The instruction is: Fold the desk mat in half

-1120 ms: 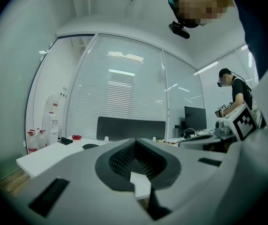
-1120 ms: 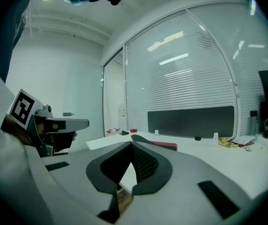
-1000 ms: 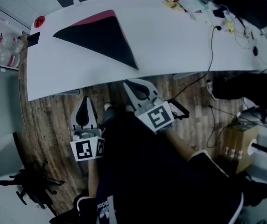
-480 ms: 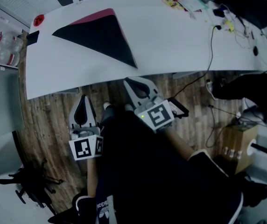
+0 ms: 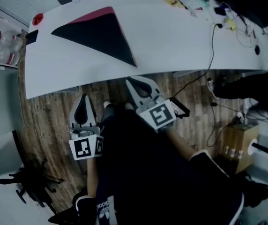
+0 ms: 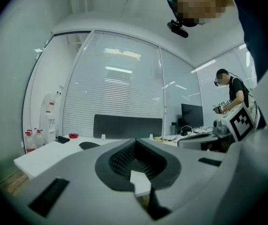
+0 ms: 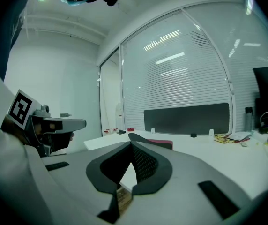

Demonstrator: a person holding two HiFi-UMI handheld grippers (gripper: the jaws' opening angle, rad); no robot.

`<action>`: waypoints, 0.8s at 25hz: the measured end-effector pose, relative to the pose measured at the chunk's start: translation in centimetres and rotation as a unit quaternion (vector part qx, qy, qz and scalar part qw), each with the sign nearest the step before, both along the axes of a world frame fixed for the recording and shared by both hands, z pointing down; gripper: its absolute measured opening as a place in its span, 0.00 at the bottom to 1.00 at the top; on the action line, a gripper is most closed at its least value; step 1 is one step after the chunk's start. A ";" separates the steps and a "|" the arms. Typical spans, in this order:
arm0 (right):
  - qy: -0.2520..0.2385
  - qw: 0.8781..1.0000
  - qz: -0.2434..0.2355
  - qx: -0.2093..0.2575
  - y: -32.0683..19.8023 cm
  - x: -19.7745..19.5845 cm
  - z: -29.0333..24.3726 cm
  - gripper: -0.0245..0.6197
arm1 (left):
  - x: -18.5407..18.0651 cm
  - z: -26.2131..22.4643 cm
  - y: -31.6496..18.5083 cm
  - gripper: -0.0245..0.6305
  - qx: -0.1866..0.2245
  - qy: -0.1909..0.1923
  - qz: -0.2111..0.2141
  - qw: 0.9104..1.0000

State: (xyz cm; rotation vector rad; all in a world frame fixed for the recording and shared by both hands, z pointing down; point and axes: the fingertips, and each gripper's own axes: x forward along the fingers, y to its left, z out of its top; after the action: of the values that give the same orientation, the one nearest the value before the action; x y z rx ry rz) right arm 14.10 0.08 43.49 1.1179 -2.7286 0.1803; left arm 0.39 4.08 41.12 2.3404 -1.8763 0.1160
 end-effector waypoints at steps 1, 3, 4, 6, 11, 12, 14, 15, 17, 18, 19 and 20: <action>0.000 1.000 0.001 -0.001 0.0 0.0 0.0 0.04 | 0.0 0.0 0.0 0.04 0.000 0.000 -0.001 1.000; 0.000 1.000 0.000 -0.002 -0.1 0.0 0.0 0.04 | 0.0 -0.1 0.0 0.04 0.001 -0.002 -0.002 1.000; -0.001 1.000 0.000 -0.001 -0.1 0.0 0.0 0.04 | 0.0 -0.2 0.0 0.04 0.002 -0.002 -0.003 1.000; -0.004 1.000 -0.001 0.000 -0.1 0.0 -0.1 0.04 | 0.1 -0.2 -0.1 0.04 0.003 -0.001 -0.003 1.000; -0.007 1.000 -0.004 -0.001 -0.3 -0.1 -0.2 0.04 | 0.6 -0.3 -0.4 0.04 0.006 0.002 0.001 1.000; -0.006 1.000 -0.004 -0.001 -0.3 -0.1 -0.2 0.04 | 0.7 -0.4 -0.5 0.04 0.008 0.003 0.003 1.000; -0.004 1.000 -0.003 0.002 -0.4 0.0 -0.2 0.04 | 0.8 -0.3 -0.6 0.04 0.007 0.005 0.003 1.000; -0.003 1.000 -0.002 0.003 -0.4 0.0 -0.3 0.04 | 0.9 -0.2 -0.6 0.04 0.006 0.004 0.004 1.000; -0.001 1.000 -0.002 0.002 -0.5 0.1 -0.3 0.04 | 0.8 -0.2 -0.7 0.04 0.005 -0.001 0.006 1.000; -0.001 1.000 -0.002 0.000 -0.5 0.1 -0.2 0.04 | 0.8 -0.2 -0.8 0.04 0.005 -0.004 0.007 1.000; -0.001 1.000 -0.002 -0.001 -0.6 0.1 -0.2 0.04 | 0.8 -0.3 -0.9 0.04 0.007 -0.003 0.008 1.000; -0.002 1.000 -0.001 -0.002 -0.7 0.1 -0.2 0.04 | 0.9 -0.4 -1.0 0.04 0.010 -0.002 0.009 1.000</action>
State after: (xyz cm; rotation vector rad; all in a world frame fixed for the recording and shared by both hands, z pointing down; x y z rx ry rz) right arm 14.15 -0.57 43.34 1.1140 -2.7311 0.1877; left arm 1.25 3.04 40.73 2.3726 -1.8672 0.1038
